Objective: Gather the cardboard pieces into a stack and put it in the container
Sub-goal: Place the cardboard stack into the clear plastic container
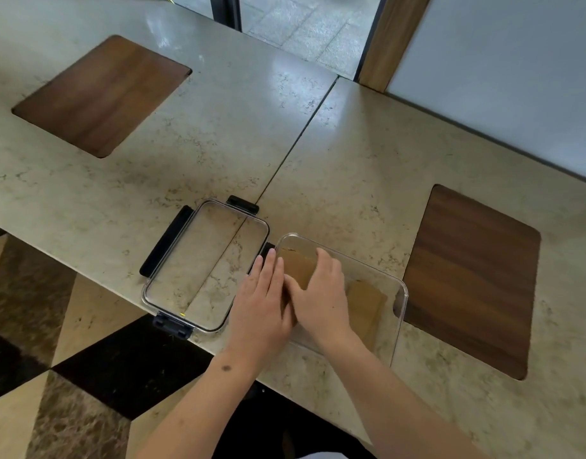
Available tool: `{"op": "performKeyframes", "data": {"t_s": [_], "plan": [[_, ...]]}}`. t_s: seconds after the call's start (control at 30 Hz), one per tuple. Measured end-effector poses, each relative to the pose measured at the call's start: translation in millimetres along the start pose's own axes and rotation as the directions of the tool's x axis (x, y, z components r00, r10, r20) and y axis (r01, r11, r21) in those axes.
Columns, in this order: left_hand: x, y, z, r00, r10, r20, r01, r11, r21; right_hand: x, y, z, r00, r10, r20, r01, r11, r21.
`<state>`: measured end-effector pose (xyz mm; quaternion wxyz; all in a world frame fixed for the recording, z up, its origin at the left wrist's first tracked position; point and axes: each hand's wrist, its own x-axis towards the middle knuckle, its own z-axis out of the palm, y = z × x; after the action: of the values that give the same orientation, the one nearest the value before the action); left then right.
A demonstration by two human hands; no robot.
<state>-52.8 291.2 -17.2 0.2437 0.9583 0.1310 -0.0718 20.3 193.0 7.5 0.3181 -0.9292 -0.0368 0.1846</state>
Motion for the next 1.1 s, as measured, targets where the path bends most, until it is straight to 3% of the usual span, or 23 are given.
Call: {"op": "performKeyframes", "data": {"t_s": [0.13, 0.23, 0.33, 0.43, 0.53, 0.6, 0.7, 0.77, 0.83, 0.87, 0.97, 1.1], "plan": [[-3, 5, 1, 1.0, -0.011, -0.011, 0.012, 0.998, 0.061, -7, -3, 7, 0.994, -0.088, 0.061, 0.088, 0.996, -0.001], [-7, 7, 1, 0.998, 0.053, -0.032, -0.048, 0.987, 0.152, -9, 2, 6, 0.965, -0.26, 0.034, 0.259, 0.924, -0.283], [-6, 5, 0, 0.997, 0.075, 0.032, -0.079, 0.984, 0.158, -8, 12, 5, 0.926, -0.357, 0.126, 0.375, 0.822, -0.428], [-2, 4, 2, 0.995, 0.059, 0.081, -0.077, 0.967, 0.244, -7, 19, 2, 0.891, -0.417, 0.179, 0.45, 0.761, -0.467], [5, 1, 1, 0.995, 0.024, 0.095, -0.047, 0.967, 0.25, -13, 19, -4, 0.869, -0.488, 0.079, 0.482, 0.798, -0.362], [10, 1, 1, 0.996, 0.015, 0.091, -0.033, 0.979, 0.199, -17, 22, -6, 0.934, -0.356, -0.023, 0.349, 0.927, -0.14], [12, 1, -1, 0.994, 0.024, 0.106, -0.044, 0.981, 0.19, -20, 28, -7, 0.999, 0.009, 0.048, -0.018, 0.981, 0.194], [12, -1, -1, 0.993, 0.047, 0.109, -0.069, 0.976, 0.206, -23, 25, -7, 0.959, 0.219, 0.181, -0.274, 0.882, 0.383], [11, -2, -2, 0.992, 0.064, 0.106, -0.083, 0.979, 0.185, -25, 18, -4, 0.887, 0.304, 0.347, -0.456, 0.69, 0.562], [11, -2, -2, 0.992, 0.067, 0.105, -0.085, 0.98, 0.181, -26, 15, -1, 0.868, 0.295, 0.4, -0.49, 0.637, 0.595], [10, -3, -1, 0.992, 0.065, 0.112, -0.088, 0.974, 0.207, -26, 4, 3, 0.848, 0.269, 0.456, -0.514, 0.629, 0.584], [10, 2, -2, 0.989, 0.048, 0.142, -0.086, 0.959, 0.272, -18, -9, -1, 0.874, 0.299, 0.382, -0.484, 0.602, 0.636]]}}
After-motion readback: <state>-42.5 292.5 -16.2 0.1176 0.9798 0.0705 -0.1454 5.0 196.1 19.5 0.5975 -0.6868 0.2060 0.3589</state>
